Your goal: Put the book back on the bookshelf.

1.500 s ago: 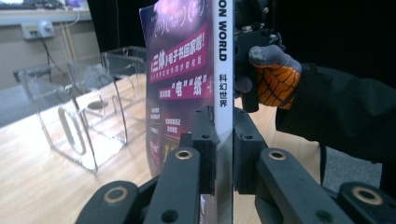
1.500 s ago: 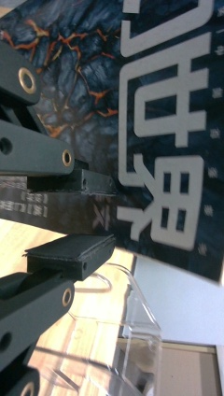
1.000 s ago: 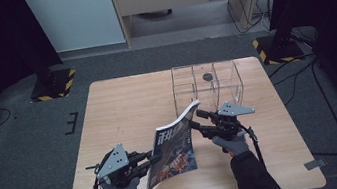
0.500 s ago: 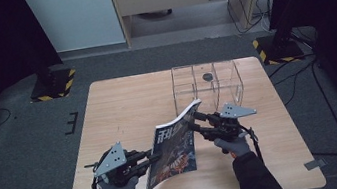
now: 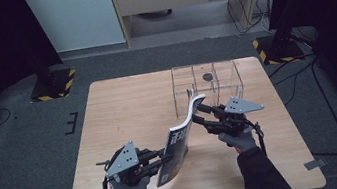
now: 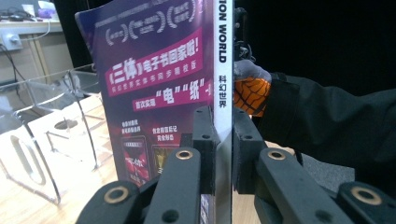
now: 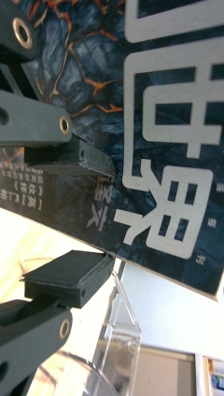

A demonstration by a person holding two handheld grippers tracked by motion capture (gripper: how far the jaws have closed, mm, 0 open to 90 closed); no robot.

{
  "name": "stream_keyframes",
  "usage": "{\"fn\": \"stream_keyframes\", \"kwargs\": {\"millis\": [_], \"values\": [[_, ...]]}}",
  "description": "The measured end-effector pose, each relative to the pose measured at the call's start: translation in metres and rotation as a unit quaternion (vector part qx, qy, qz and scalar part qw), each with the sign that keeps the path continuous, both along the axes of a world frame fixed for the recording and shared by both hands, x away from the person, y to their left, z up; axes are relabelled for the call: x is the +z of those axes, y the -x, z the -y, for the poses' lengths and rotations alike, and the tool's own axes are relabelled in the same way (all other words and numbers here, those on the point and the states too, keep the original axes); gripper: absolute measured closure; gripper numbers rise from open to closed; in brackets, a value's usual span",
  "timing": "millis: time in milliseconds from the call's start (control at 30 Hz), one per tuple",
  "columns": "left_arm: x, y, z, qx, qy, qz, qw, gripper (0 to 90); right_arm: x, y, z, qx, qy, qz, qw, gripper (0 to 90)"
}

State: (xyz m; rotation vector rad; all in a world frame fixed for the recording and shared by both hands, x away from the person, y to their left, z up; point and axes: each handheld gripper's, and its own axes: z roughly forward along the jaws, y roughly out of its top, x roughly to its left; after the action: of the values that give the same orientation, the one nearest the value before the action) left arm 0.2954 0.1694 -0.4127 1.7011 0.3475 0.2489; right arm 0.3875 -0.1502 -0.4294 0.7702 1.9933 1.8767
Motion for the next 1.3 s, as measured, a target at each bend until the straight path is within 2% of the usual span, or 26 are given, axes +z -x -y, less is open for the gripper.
{"fn": "stream_keyframes", "kwargs": {"millis": [67,133,267,367,633,900,1300], "values": [[-0.002,0.001,-0.003,0.009,-0.004,-0.001,1.0,82.3,-0.002,0.0,0.0,0.002,0.001,-0.003,1.0,50.6],[-0.005,0.003,-0.004,0.02,-0.02,0.001,0.9996,82.1,-0.002,0.001,-0.001,0.002,0.013,-0.004,0.9999,52.3],[-0.011,0.007,-0.008,0.034,-0.043,-0.001,0.9985,80.8,-0.004,0.002,-0.005,0.003,0.025,-0.005,0.9997,50.2],[-0.013,0.009,-0.015,0.046,-0.051,-0.003,0.9976,80.1,-0.01,0.002,-0.009,0.003,0.036,-0.01,0.9993,48.4],[-0.015,0.019,-0.037,0.062,-0.05,-0.008,0.9968,80.2,-0.016,-0.001,-0.025,0.009,0.043,-0.013,0.999,43.8],[-0.02,0.023,-0.063,0.08,-0.047,-0.019,0.9955,81.1,-0.014,-0.002,-0.036,0.024,0.025,-0.008,0.9994,42.3],[-0.02,0.02,-0.074,0.088,-0.053,-0.021,0.9944,81.9,-0.01,0.0,-0.046,0.041,0.021,-0.003,0.999,42.1]]}}
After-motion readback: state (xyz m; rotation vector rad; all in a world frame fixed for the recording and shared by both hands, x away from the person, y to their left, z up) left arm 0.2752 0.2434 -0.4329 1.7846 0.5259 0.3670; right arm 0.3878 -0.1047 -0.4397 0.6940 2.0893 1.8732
